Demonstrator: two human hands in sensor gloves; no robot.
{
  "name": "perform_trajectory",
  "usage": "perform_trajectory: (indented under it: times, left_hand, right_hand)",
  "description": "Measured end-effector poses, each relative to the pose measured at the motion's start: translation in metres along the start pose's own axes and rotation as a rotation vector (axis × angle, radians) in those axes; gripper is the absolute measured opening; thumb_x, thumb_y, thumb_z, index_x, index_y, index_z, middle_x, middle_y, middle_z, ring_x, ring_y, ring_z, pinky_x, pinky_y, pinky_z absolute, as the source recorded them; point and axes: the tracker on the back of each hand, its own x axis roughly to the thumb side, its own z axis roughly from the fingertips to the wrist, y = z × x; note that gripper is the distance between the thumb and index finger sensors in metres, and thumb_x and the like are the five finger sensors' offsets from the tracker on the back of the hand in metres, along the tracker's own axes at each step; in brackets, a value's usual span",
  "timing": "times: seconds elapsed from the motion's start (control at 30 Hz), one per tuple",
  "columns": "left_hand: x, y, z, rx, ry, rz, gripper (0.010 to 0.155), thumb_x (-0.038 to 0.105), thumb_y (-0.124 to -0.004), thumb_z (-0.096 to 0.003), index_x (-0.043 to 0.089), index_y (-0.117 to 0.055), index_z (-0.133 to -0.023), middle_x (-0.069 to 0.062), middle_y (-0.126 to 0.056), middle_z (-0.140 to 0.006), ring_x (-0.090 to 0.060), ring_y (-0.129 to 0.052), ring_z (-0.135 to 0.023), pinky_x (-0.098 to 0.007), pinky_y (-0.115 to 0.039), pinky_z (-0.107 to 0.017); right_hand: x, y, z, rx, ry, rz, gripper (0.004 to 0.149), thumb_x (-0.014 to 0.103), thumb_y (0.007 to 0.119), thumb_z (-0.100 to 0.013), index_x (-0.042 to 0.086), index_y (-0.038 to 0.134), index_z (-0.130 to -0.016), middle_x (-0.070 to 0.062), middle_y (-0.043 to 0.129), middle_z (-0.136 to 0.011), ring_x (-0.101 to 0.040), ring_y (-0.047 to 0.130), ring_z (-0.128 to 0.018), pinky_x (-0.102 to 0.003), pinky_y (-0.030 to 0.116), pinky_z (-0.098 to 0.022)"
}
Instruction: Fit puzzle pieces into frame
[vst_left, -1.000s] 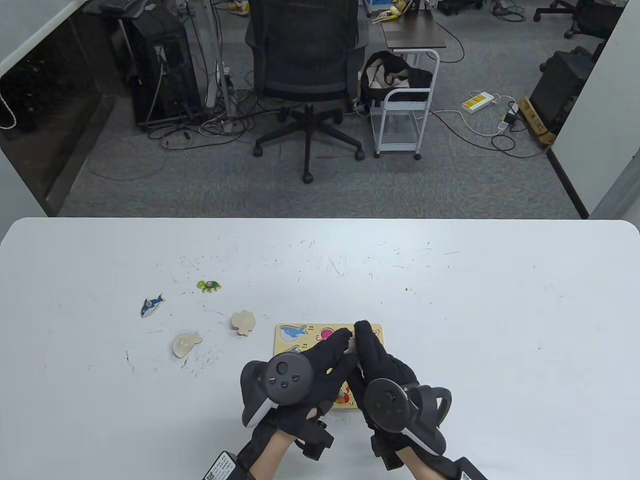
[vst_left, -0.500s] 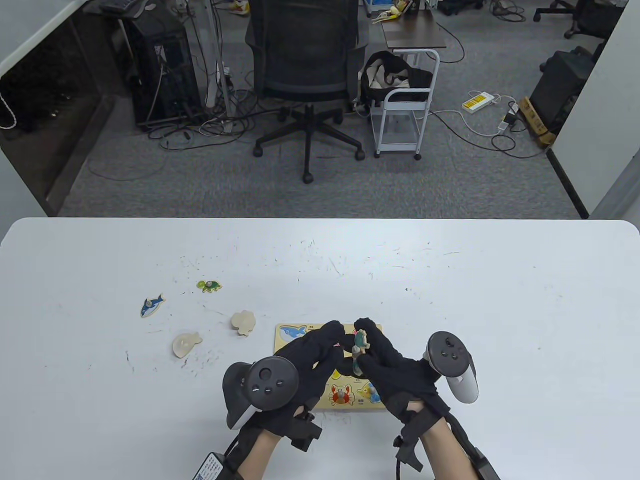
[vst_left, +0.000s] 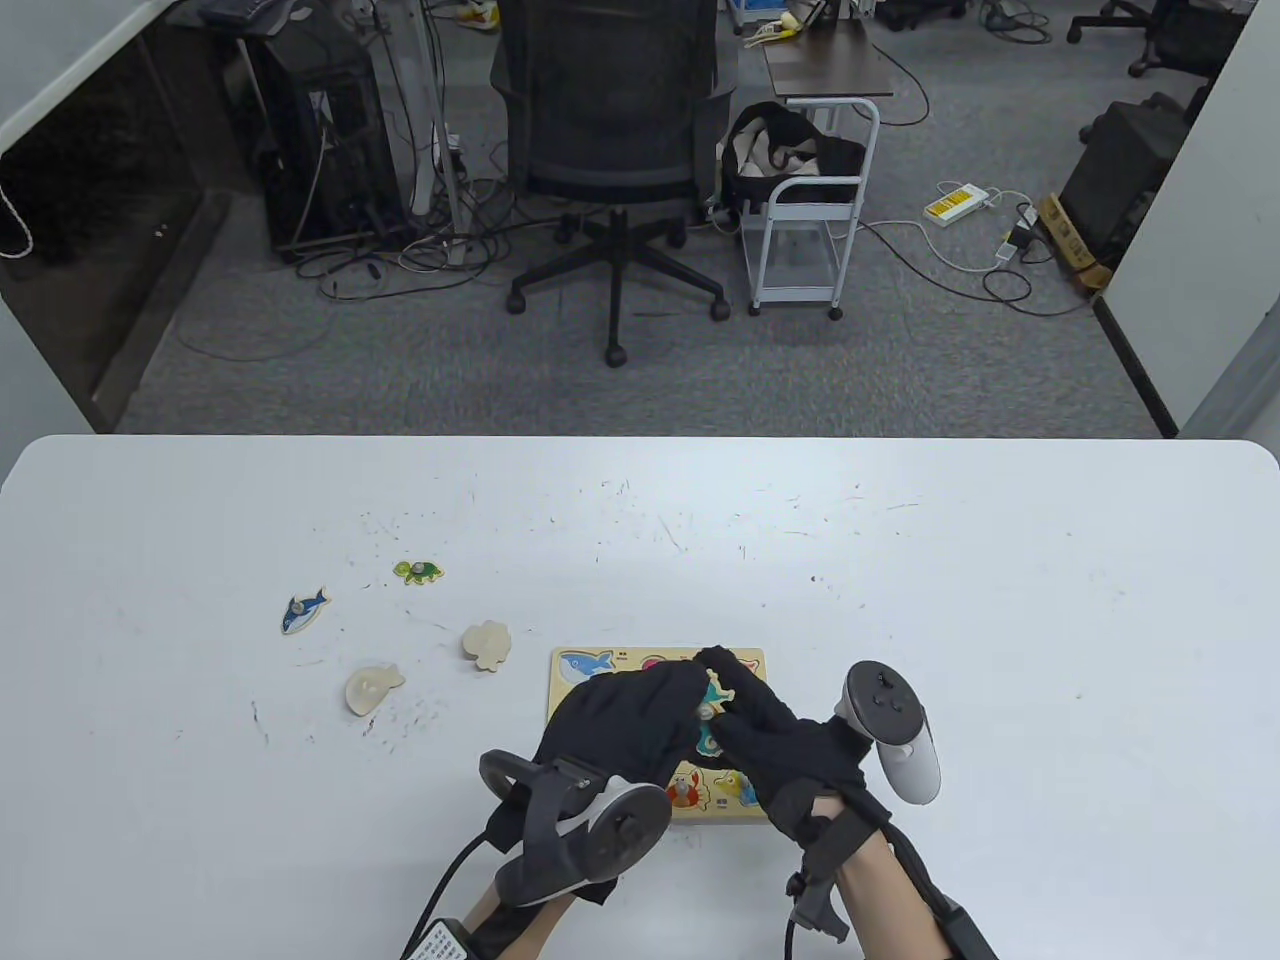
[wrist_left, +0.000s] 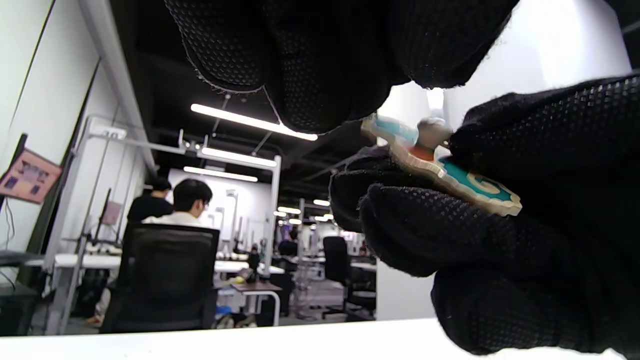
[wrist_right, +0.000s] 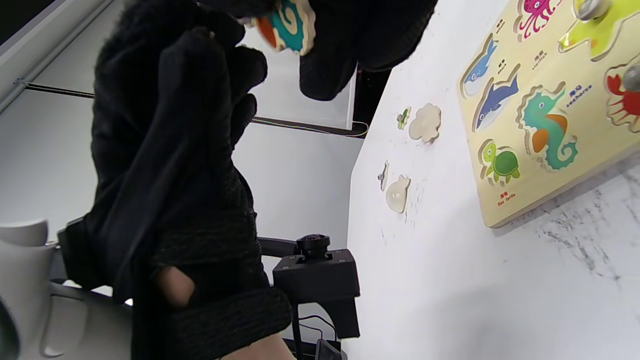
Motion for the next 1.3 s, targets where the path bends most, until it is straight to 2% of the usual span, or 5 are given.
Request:
perform_trajectory:
  times: [0.27,0.5,0.97,1.1,1.3]
  left_hand:
    - [0.014,-0.008,0.002,-0.016,-0.050,-0.156,0.051,0.050,-0.087,-0.0456,0.043,-0.078,-0.095,0.014,-0.094,-0.092,-0.008,-0.097,-0.080,-0.038,-0.081,-0.069]
    - [0.015,-0.009,0.001,-0.077,-0.003,-0.186,0.052,0.050,-0.086,-0.0463,0.041,-0.077,-0.096,0.013,-0.094,-0.093,-0.010,-0.097,-0.081,-0.039,-0.081,-0.069]
    - [0.018,-0.010,0.002,-0.009,-0.008,-0.222,0.049,0.051,-0.088,-0.0449,0.041,-0.080,-0.092,0.014,-0.098,-0.087,-0.008,-0.100,-0.077,-0.037,-0.083,-0.067]
    - [0.018,-0.007,0.002,-0.001,-0.004,-0.216,0.048,0.051,-0.087,-0.0451,0.041,-0.081,-0.092,0.014,-0.098,-0.087,-0.007,-0.100,-0.077,-0.038,-0.083,-0.067]
    - [0.015,-0.001,0.002,0.007,0.016,-0.195,0.049,0.051,-0.087,-0.0453,0.041,-0.080,-0.092,0.014,-0.098,-0.087,-0.008,-0.100,-0.077,-0.038,-0.083,-0.067]
  right_hand:
    - [-0.001,0.005,-0.003,0.042,0.017,0.018,0.067,0.028,0.070,-0.055,0.016,0.032,-0.110,-0.012,0.066,-0.107,-0.024,0.091,-0.087,-0.046,0.072,-0.067]
    - [-0.004,0.005,-0.004,0.090,-0.010,-0.038,0.067,0.028,0.070,-0.056,0.018,0.032,-0.110,-0.012,0.062,-0.110,-0.027,0.087,-0.091,-0.048,0.069,-0.069]
    - [-0.003,0.005,-0.003,0.105,-0.011,-0.064,0.069,0.031,0.071,-0.056,0.017,0.032,-0.110,-0.013,0.061,-0.111,-0.028,0.085,-0.092,-0.049,0.068,-0.070]
    - [0.000,0.005,-0.002,0.101,-0.017,-0.054,0.069,0.034,0.071,-0.056,0.016,0.032,-0.110,-0.013,0.061,-0.111,-0.029,0.085,-0.092,-0.050,0.067,-0.070]
    - [0.009,0.003,0.003,0.080,-0.024,0.000,0.076,0.045,0.074,-0.054,0.018,0.032,-0.112,-0.014,0.057,-0.114,-0.036,0.078,-0.097,-0.054,0.062,-0.072]
